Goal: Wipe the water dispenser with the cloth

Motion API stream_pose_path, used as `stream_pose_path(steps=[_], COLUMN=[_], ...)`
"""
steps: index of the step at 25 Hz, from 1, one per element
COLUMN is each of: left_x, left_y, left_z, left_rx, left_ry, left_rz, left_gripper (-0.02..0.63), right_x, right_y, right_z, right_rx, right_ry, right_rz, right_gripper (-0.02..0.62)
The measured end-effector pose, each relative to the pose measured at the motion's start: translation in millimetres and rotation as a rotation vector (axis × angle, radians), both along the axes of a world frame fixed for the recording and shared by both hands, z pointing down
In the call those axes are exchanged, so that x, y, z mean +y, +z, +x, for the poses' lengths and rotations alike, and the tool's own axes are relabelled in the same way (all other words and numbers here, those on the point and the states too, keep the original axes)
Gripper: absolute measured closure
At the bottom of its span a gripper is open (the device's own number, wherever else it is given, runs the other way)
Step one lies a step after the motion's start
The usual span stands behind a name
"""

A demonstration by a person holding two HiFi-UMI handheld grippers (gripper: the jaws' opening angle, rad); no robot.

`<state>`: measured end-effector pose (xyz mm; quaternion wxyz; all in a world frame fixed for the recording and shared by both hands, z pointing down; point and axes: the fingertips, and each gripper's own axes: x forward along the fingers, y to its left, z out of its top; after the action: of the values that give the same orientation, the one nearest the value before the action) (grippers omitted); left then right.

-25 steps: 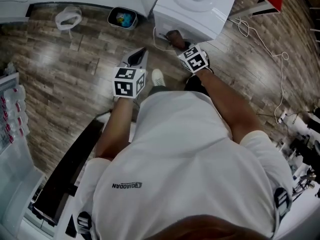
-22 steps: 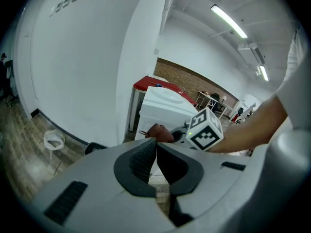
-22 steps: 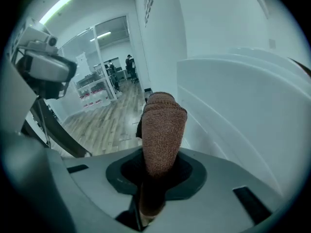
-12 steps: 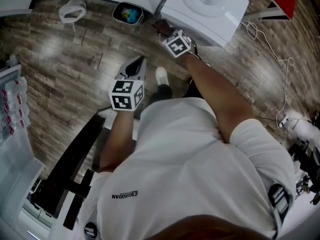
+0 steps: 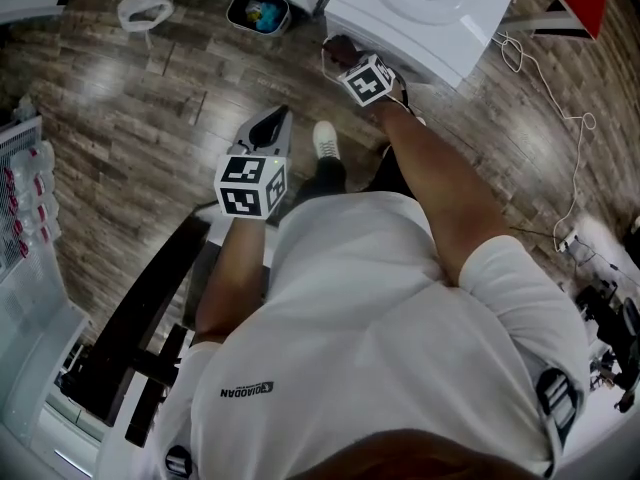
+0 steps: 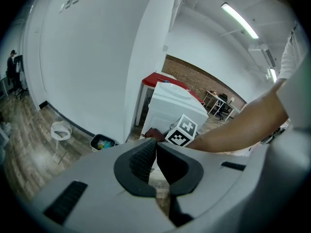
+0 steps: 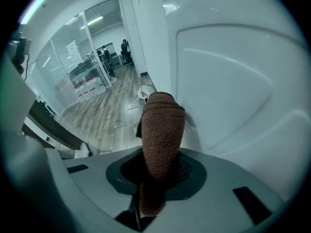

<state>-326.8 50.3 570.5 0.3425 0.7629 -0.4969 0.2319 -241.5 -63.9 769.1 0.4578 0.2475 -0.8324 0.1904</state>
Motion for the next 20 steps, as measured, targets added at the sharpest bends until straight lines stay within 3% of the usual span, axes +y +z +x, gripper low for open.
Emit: stream_pose_path(steps=[20], left_x=[-8.0], left_y=[-15.4], left_z=[32.1], left_rx=[0.035], left_ry=[0.074], left_rz=[0.059], left_gripper=[0.605], right_x=[52.0], right_y=[13.7], right_z=[126.2], right_rx=[0.157], right_ry=[0.060], right_rz=[-0.042], right_gripper=[0.522])
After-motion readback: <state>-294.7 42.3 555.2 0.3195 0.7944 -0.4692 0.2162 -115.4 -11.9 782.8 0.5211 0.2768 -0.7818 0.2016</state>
